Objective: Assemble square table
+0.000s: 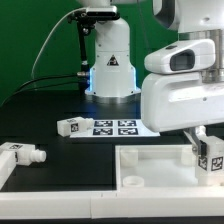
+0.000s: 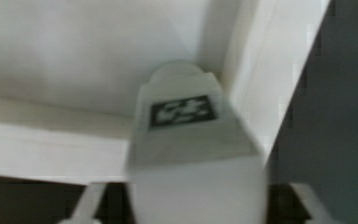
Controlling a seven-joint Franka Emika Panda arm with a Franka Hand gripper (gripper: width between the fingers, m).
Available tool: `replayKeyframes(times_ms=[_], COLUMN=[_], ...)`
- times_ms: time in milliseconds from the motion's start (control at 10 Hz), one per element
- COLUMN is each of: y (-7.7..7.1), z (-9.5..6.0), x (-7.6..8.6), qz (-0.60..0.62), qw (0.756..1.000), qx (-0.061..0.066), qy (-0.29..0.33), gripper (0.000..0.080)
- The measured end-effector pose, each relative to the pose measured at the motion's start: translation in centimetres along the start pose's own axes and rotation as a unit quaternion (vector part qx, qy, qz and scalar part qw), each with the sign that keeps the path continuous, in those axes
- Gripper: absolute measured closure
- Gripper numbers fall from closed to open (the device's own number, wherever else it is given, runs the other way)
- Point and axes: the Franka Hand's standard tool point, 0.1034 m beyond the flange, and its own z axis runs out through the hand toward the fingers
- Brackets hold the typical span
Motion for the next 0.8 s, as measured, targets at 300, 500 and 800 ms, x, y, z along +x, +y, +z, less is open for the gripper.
replayKeyframes(times_ms=[300, 500, 800], y=[0.35, 0.69, 0.96], z=[-0.03, 0.00, -0.01], x=[0.01, -0.13, -0.21], qz=[0.186, 0.369, 0.464], qw=[0.982, 0.930, 0.886], qx=[-0.005, -0.004, -0.002], qy=[0.001, 0.001, 0.000], gripper=[0.0515, 0.0515, 0.0515])
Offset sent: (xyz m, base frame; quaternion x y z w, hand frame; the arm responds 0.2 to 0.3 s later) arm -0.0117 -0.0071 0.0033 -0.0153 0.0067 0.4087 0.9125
